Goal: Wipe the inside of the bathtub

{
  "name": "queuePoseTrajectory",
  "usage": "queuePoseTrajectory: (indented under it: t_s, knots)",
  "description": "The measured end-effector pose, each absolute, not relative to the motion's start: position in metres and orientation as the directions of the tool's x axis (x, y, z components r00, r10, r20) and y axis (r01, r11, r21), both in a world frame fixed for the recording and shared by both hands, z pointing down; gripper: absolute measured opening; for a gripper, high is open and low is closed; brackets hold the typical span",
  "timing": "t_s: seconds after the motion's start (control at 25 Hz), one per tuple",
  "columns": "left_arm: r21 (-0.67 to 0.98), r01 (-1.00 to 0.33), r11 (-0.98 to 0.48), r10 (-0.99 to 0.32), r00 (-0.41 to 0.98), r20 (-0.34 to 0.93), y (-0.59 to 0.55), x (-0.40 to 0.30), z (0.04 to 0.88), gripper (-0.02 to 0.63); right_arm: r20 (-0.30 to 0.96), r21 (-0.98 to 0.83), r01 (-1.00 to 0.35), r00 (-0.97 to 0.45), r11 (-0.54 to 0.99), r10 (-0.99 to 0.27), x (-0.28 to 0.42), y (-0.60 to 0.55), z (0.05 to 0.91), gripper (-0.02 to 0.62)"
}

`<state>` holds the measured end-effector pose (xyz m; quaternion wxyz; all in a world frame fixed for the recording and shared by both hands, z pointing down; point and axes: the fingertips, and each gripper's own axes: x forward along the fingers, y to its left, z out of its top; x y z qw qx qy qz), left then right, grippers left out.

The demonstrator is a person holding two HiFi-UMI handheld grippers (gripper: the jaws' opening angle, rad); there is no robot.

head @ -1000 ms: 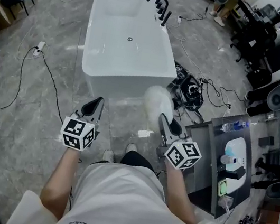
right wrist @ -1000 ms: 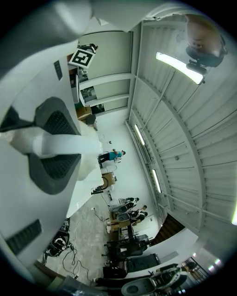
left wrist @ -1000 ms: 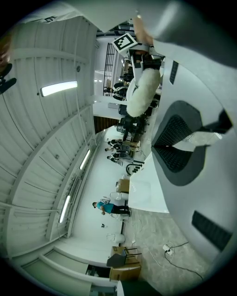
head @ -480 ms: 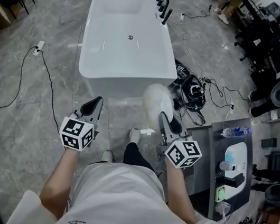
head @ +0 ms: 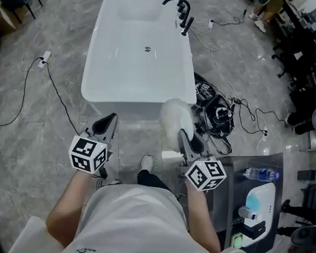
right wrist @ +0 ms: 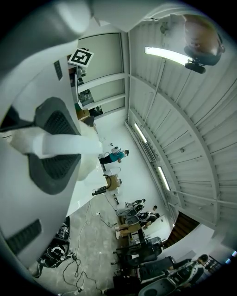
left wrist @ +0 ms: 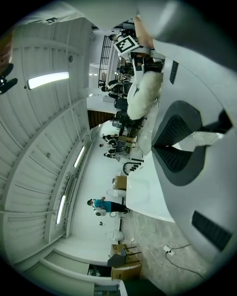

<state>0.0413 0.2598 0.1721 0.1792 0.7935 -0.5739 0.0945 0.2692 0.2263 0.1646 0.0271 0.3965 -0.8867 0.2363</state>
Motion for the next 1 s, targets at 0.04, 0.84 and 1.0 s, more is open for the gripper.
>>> queuePoseTrajectory:
  t_s: [0.04, 0.84, 1.0]
  knots:
    - [0.173, -0.948, -0.269, -0.88, 0.315, 0.356, 0.251, 0.043, 0.171, 0.012, 0.237, -0.4, -0.71, -0.692, 0.58, -0.682, 0.271, 0.216, 0.166, 0.101]
    - [0.164, -0.976, -0.143, -0.895, 0.198, 0.4, 0.169, 0.059, 0.184, 0.012, 0.28, -0.46, -0.602, -0.796, 0.653, -0.537, 0.274, 0.115, 0.196, 0.101]
    - [0.166, -0.975, -0.147, -0.888, 0.204, 0.413, 0.155, 0.047, 0.189, 0.012, 0.293, -0.466, -0.614, -0.786, 0.637, -0.544, 0.27, 0.101, 0.202, 0.101]
